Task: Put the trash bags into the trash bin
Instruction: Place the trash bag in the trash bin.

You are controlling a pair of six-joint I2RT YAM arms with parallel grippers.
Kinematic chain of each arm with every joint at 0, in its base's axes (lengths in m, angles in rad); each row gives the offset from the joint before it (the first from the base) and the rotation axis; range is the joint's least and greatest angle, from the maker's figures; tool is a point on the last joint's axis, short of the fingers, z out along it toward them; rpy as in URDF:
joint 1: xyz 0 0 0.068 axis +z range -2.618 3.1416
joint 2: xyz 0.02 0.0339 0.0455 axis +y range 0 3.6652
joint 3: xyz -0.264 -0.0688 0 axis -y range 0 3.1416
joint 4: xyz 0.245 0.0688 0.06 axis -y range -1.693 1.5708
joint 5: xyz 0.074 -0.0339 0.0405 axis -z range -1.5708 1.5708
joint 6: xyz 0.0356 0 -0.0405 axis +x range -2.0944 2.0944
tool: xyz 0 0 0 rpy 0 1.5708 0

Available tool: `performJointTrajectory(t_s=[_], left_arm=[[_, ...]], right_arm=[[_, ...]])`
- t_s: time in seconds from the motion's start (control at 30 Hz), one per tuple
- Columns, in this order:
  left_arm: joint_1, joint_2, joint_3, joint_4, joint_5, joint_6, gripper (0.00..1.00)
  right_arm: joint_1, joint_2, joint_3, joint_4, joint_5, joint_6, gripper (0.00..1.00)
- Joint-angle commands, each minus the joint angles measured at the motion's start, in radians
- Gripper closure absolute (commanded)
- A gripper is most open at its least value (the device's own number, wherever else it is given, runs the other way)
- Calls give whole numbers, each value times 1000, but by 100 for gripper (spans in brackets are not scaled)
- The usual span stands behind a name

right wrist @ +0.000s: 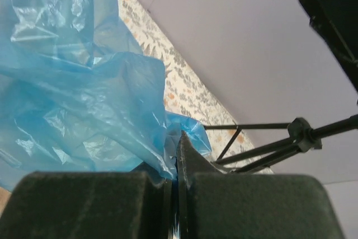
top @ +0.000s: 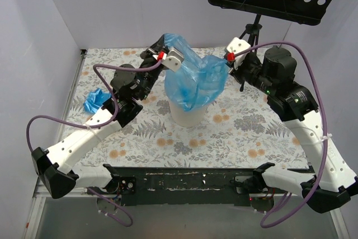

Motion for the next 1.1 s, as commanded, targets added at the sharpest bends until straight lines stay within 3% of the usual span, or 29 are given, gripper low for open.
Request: performJointTrajectory(t_s=[0.0, 0.3, 0.67, 0.87, 1.07], left_arm=[[88, 41, 3, 105, 13, -10, 100], [148, 173, 56, 214, 27, -63, 100], [181, 280, 97, 425, -25, -20, 100], [185, 276, 85, 343, -27, -97, 100], [185, 141, -10, 131, -25, -215, 100]], right_arm=[[-2, 67, 100, 161, -27, 66, 99], [-2, 166, 126, 286, -61, 103, 99], [-4, 192, 98, 436, -46, 115, 99], [-4, 212, 88, 404, -58, 133, 99], [-8, 109, -39, 304, -32, 97, 99]])
